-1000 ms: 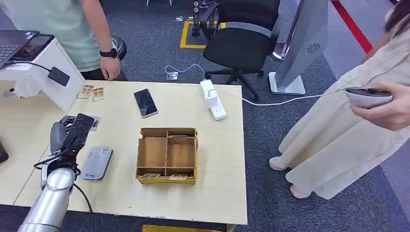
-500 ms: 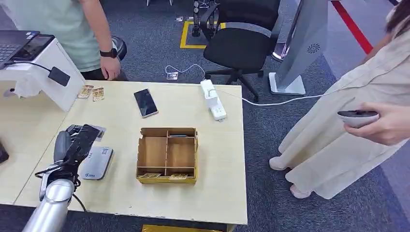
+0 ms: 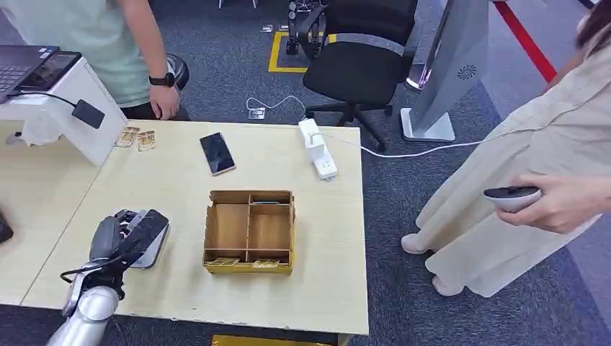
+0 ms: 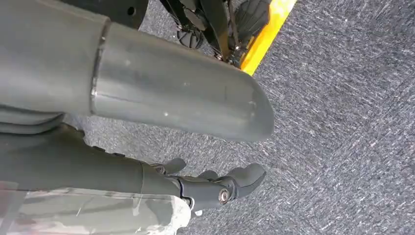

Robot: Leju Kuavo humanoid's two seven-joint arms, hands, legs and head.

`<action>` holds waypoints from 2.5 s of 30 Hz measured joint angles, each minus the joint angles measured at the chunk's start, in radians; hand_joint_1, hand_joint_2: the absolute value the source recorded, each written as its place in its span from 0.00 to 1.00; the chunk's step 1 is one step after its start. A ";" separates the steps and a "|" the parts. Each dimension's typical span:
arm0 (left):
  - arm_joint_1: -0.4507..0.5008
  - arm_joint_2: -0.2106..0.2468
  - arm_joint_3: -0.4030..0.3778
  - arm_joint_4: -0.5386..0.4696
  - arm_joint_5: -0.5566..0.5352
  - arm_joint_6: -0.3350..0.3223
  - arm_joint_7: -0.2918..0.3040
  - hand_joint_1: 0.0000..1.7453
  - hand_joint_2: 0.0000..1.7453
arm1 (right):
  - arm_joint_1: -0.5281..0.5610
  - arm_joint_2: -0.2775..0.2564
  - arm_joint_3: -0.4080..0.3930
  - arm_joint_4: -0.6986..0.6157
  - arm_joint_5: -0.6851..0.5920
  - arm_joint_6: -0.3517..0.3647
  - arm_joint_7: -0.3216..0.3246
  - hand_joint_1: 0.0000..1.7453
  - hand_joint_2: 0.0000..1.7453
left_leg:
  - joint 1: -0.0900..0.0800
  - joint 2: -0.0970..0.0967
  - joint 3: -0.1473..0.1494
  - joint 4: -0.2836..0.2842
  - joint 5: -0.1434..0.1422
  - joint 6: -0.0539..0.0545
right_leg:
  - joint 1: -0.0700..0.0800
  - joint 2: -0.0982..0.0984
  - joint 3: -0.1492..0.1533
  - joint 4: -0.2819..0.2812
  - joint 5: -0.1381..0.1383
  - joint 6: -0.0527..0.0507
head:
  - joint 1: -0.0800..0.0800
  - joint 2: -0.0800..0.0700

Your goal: Pass the card to the sensor for recognition and then transmit it.

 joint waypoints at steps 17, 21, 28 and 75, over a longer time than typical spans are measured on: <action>-0.029 -0.005 0.000 0.076 -0.085 0.044 0.022 1.00 1.00 | 0.000 0.000 0.000 0.000 0.009 0.000 0.006 0.00 0.00 | 0.000 0.000 0.000 0.000 0.000 0.000 | 0.000 0.000 0.000 0.000 0.000 0.000 | 0.000 0.000; -0.041 -0.006 0.001 0.087 -0.092 0.054 0.018 1.00 1.00 | 0.000 0.000 0.001 0.000 0.010 0.000 0.006 0.00 0.00 | 0.000 0.000 0.000 0.000 0.000 0.000 | 0.000 0.000 0.000 0.000 0.000 0.000 | 0.000 0.000; -0.064 -0.006 0.002 0.104 -0.150 0.090 0.037 1.00 1.00 | 0.000 0.000 0.003 0.000 0.012 0.002 0.010 0.00 0.00 | 0.000 0.000 0.000 0.000 0.000 0.000 | 0.000 0.000 0.000 0.000 0.000 0.000 | 0.000 0.000; -0.118 -0.040 0.033 0.315 -0.370 0.083 0.085 1.00 1.00 | 0.000 0.000 0.024 -0.002 0.015 0.016 0.011 0.00 0.00 | 0.000 -0.002 0.004 0.000 0.001 0.000 | 0.000 -0.003 0.005 0.000 0.000 0.000 | 0.000 0.000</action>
